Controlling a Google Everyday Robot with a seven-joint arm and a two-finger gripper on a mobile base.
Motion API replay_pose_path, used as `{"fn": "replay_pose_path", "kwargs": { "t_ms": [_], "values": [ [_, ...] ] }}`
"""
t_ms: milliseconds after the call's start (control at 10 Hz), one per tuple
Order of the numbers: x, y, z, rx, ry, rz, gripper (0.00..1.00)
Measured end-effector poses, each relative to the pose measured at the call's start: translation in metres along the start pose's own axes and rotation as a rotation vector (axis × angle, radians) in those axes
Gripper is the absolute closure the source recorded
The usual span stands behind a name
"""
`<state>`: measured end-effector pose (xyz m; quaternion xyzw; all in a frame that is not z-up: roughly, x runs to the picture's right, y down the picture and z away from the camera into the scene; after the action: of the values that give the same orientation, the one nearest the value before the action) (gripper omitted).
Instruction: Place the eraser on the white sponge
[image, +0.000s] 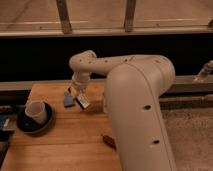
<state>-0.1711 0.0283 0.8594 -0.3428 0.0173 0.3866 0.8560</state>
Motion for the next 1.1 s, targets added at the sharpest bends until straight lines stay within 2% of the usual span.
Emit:
{"fn": "replay_pose_path", "kwargs": {
  "t_ms": [200,500,1100],
  "values": [
    [-0.02,0.002,0.022,-0.02,0.054,-0.039,1.0],
    [-0.034,0.006,0.043,-0.048,0.107,-0.081,1.0],
    [-0.04,0.015,0.063,-0.101,0.122,-0.111,1.0]
  ]
}}
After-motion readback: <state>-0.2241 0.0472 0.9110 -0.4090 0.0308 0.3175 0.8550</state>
